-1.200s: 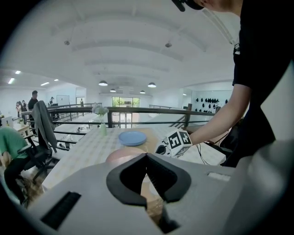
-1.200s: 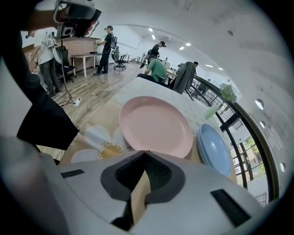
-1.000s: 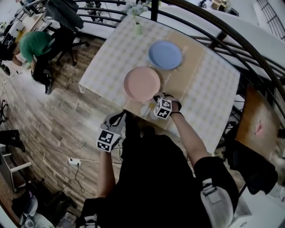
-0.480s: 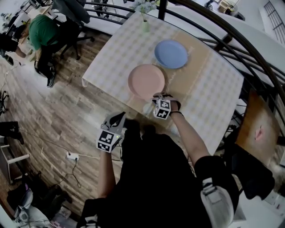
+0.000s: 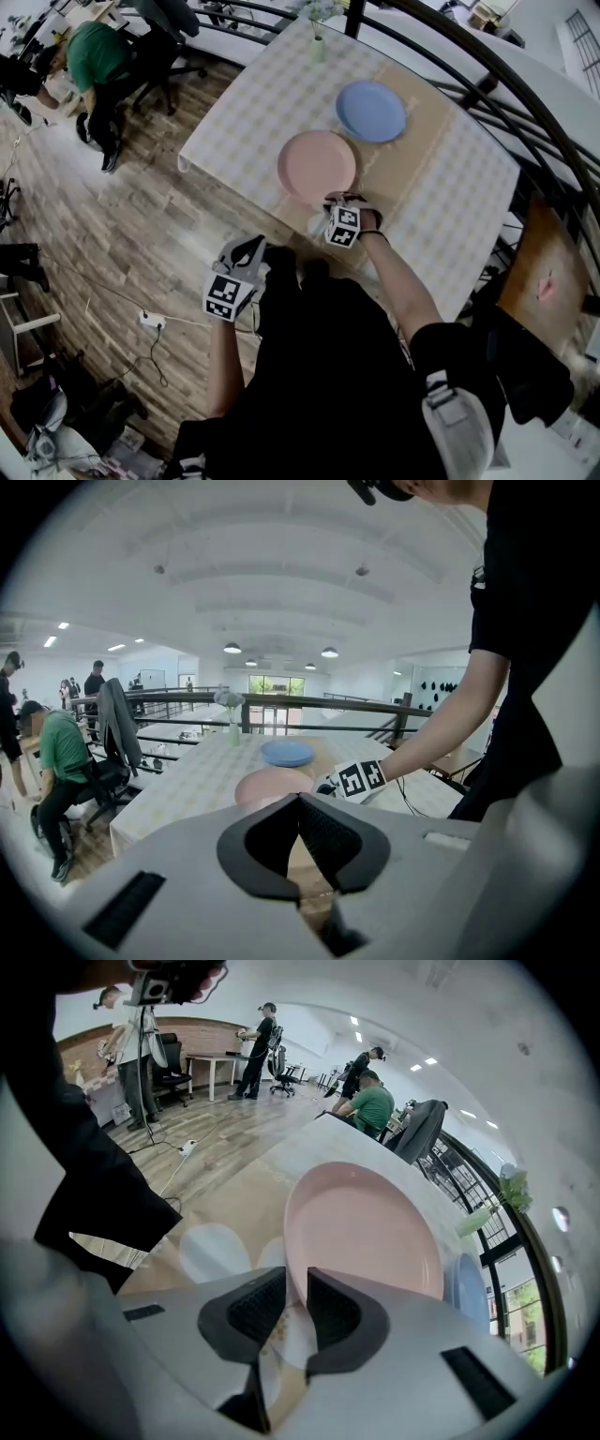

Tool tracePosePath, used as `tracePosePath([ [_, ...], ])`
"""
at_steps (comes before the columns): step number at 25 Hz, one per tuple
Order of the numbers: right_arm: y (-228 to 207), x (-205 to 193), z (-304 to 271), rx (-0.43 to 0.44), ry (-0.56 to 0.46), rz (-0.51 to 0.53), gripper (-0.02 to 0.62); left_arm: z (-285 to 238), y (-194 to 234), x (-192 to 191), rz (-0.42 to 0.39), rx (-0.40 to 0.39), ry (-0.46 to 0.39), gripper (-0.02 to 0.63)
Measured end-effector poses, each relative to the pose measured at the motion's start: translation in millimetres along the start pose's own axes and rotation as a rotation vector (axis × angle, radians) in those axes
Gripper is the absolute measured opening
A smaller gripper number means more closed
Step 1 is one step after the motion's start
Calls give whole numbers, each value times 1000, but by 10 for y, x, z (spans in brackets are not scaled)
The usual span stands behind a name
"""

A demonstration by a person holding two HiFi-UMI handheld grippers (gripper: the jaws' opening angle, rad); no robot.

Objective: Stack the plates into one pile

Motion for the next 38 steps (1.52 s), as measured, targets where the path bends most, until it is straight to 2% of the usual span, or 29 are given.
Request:
tracePosePath([
  [8, -7, -18, -37, -9, 15, 2, 61, 45, 85, -47, 11, 20, 1, 0],
  [13, 0, 3, -66, 26, 10, 19, 46, 21, 59, -24, 10, 19, 2, 0],
  [17, -4, 79, -78, 28, 40, 67, 20, 20, 32, 17, 2, 19, -1, 0],
  [24, 61, 131, -13, 44, 62, 144, 11, 45, 16, 43, 4, 26, 3, 0],
  [29, 96, 111, 112, 37, 66, 166, 11, 12, -47, 96, 5, 14, -8, 0],
  [38, 158, -22, 275, 11, 81, 173, 12, -62, -221, 236, -44, -36, -14, 0],
])
Point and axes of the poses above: the fingertips, and each gripper's own axes: z backward along the fingers, y to its left, x out of its top, the point moved 4 cm from there along z, backward along the fingers, and after that the axes turned 11 degrees about x, right-handed, at the moved point
